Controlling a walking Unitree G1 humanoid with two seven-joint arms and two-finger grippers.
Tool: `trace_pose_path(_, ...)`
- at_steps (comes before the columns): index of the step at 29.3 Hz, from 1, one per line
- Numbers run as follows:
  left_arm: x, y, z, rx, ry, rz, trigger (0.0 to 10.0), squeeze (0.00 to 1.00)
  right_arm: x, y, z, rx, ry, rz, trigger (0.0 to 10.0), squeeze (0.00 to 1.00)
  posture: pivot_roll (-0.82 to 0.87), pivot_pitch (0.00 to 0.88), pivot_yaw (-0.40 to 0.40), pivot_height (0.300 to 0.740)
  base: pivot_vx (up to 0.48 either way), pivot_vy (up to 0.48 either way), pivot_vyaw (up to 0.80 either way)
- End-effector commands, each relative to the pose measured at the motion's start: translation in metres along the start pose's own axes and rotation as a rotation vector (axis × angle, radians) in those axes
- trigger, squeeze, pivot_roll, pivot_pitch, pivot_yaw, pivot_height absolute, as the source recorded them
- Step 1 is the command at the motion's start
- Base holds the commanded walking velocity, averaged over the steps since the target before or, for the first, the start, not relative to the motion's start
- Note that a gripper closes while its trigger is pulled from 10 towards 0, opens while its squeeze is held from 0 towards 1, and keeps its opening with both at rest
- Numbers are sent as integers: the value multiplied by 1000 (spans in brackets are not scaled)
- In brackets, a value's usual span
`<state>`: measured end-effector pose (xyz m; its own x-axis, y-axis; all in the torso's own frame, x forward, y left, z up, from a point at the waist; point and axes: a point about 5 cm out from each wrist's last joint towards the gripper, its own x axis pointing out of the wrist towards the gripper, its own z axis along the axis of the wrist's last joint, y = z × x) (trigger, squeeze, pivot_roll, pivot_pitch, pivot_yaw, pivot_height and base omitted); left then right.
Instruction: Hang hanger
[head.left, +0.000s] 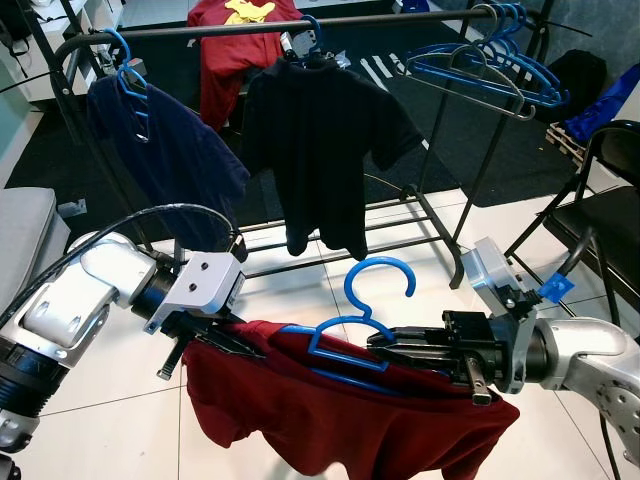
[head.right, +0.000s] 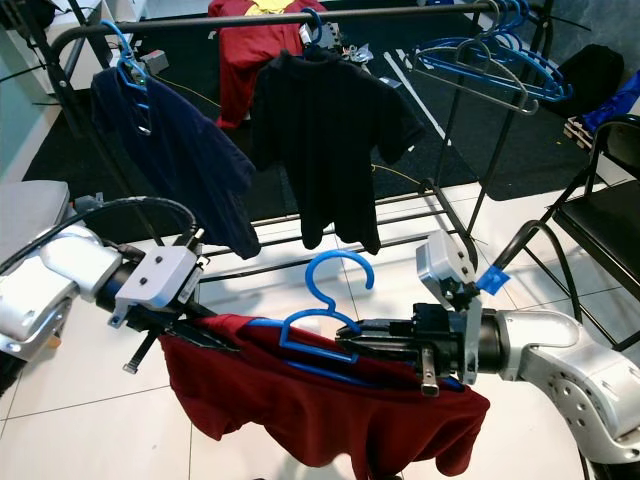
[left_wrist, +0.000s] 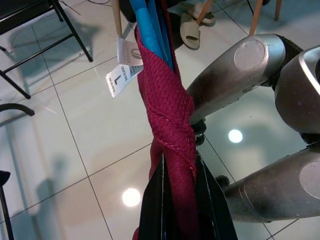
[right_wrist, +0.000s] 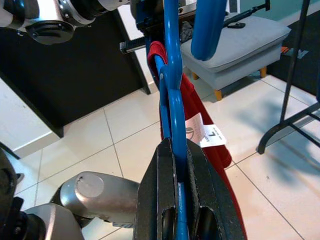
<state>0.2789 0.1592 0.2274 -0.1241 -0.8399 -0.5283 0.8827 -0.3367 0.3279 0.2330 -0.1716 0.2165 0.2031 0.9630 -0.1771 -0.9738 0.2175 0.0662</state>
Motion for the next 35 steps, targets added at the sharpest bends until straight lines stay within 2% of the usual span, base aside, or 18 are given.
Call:
trace_pose_path(1,8,-1,24,123,-103,-48,10000,0,6,-1,-6,22,7,-4,0,0,-36,156,41,740,0,0,0)
trace_pose_path(3,11,0,25,117,-115,-50,10000,0,7,-2,-5,16,-2,-10,0,0,-37,155,43,740,0,0,0)
trace_pose_path(4,11,6,28,66,-162,-31,10000,1000,6,-3,-4,9,-15,-21,0,0,-37,155,43,740,0,0,0)
trace_pose_path(12,-15,35,34,74,-228,259,10000,1000,-4,-16,6,-44,-86,-162,0,0,-41,157,43,740,0,0,0)
trace_pose_path(14,-15,35,34,74,-228,259,10000,1000,-4,-16,6,-44,-86,-162,0,0,-41,157,43,740,0,0,0)
trace_pose_path(16,-32,46,36,102,-257,462,10000,1000,-10,-26,10,-64,-127,-276,0,0,-40,164,46,740,0,0,0)
trace_pose_path(18,-32,46,36,102,-257,462,10000,1000,-10,-26,10,-64,-127,-276,0,0,-40,164,46,740,0,0,0)
trace_pose_path(19,-44,54,37,95,-293,617,10000,1000,-15,-34,11,-74,-154,-366,0,0,-40,165,45,740,0,0,0)
trace_pose_path(21,-44,54,37,95,-293,617,10000,1000,-15,-34,11,-74,-154,-366,0,0,-40,165,45,740,0,0,0)
trace_pose_path(22,-58,62,39,60,-364,800,10000,1000,-22,-43,14,-86,-194,-475,0,0,-39,172,44,740,0,0,0)
trace_pose_path(23,-58,62,39,60,-364,800,10000,1000,-22,-43,14,-86,-194,-475,0,0,-39,172,44,740,0,0,0)
trace_pose_path(24,-64,68,35,-12,-444,987,10000,1000,-29,-52,19,-98,-255,-573,0,0,-37,174,44,740,0,0,0)
trace_pose_path(27,-65,70,28,-89,-490,1110,10000,1000,-35,-57,23,-106,-304,-636,0,0,-36,176,43,740,0,0,0)
trace_pose_path(28,-56,72,17,-194,-514,1211,10000,1000,-39,-62,28,-114,-356,-686,0,0,-35,176,44,740,0,0,0)
trace_pose_path(29,-43,71,7,-278,-509,1268,10000,380,-41,-65,32,-118,-393,-718,0,0,-35,176,44,740,0,0,0)
trace_pose_path(32,-43,71,7,-278,-509,1268,10000,380,-41,-65,32,-118,-393,-718,0,0,-35,176,44,740,0,0,0)
trace_pose_path(33,-23,69,0,-360,-491,1302,10000,0,-41,-67,36,-119,-433,-733,0,0,-35,176,44,740,0,0,0)
trace_pose_path(35,-23,69,0,-360,-491,1302,10000,0,-41,-67,36,-119,-433,-733,0,0,-35,176,44,740,0,0,0)
